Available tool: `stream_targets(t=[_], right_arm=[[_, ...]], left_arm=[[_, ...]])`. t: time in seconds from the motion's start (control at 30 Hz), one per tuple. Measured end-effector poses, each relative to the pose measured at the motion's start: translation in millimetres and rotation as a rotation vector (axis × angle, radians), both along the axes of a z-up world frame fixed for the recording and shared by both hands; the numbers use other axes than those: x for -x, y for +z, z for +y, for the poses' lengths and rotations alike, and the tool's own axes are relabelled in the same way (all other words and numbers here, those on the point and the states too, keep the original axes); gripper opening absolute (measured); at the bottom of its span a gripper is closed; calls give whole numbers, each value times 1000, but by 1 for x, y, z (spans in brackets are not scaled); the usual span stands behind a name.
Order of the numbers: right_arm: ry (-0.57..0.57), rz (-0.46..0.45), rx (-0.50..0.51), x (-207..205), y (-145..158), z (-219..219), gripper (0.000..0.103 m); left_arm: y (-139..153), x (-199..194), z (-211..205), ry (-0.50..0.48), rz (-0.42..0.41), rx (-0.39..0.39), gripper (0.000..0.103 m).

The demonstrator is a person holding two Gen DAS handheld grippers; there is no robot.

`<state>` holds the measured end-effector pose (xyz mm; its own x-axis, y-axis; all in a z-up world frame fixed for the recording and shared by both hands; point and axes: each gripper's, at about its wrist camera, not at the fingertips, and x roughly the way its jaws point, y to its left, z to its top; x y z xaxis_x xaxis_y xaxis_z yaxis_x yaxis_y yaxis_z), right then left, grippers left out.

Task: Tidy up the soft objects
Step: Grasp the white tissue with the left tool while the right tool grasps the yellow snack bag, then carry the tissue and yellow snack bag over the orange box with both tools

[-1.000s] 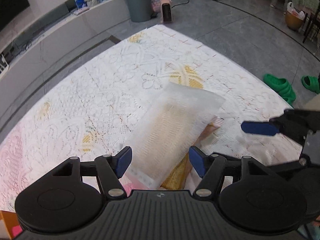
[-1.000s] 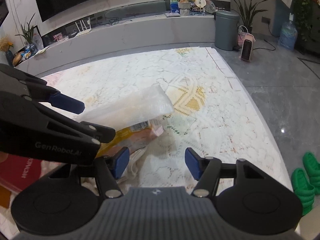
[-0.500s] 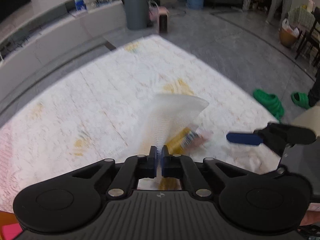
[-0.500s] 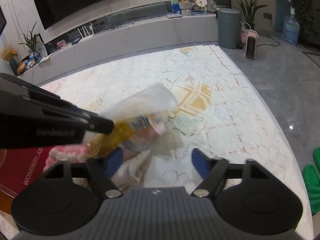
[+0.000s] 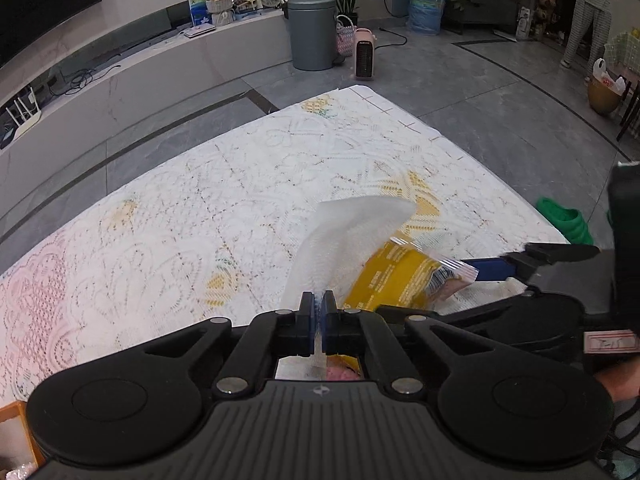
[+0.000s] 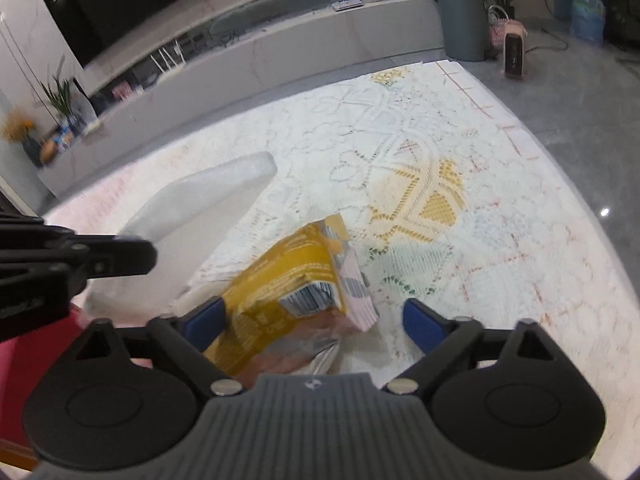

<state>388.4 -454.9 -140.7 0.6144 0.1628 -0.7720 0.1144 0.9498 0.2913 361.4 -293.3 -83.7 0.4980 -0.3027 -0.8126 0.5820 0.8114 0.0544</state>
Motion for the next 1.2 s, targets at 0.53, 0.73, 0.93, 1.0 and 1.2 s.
stream_targets(t=[0.53, 0.73, 0.93, 1.0, 1.2], right_arm=[[96, -121, 170, 11, 31, 28, 27], [120, -157, 211, 27, 60, 34, 17], [118, -197, 238, 49, 88, 38, 15], [116, -212, 251, 58, 99, 42, 15], [116, -255, 296, 87, 130, 56, 15]], left_arm=[[14, 11, 12, 9, -7, 62, 2], [39, 26, 19, 13, -48, 103, 2], [66, 49, 30, 11, -100, 140, 2], [75, 58, 36, 11, -117, 154, 2], [102, 87, 57, 20, -176, 197, 1]])
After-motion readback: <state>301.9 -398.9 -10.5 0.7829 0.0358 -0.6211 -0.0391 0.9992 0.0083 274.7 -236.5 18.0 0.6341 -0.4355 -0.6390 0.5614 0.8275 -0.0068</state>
